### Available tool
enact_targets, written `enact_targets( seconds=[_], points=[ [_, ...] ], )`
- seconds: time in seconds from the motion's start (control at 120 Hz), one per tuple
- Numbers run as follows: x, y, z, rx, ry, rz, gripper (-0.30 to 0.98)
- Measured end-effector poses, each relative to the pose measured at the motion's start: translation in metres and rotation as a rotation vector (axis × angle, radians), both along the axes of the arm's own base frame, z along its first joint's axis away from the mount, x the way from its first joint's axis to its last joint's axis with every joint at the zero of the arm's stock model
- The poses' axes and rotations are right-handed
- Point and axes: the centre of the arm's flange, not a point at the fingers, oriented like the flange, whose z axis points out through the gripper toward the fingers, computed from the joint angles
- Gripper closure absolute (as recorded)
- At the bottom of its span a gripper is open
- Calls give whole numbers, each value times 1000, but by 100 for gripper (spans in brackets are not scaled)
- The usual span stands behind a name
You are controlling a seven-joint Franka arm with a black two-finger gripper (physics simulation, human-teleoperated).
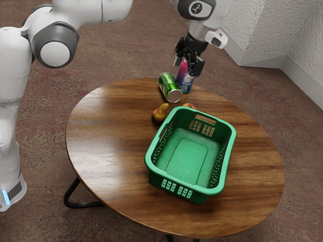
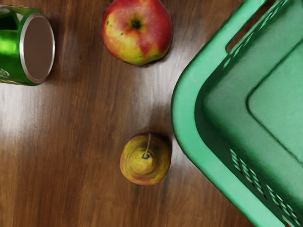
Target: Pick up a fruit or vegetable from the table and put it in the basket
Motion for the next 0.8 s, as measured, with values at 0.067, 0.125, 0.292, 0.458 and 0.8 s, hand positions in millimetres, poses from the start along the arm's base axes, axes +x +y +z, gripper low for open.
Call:
enact_targets(
  seconds=[0.067, 0.125, 0.292, 0.458, 0.8],
  points=[
    [3, 12, 2, -11, -37, 24, 0],
    [6, 15, 3, -23, -61, 32, 0],
    [8, 30, 7, -46, -106, 67, 0],
    [0, 50, 22, -138, -159, 280, 0],
    [20, -12, 34, -69, -215, 647, 0]
  ],
)
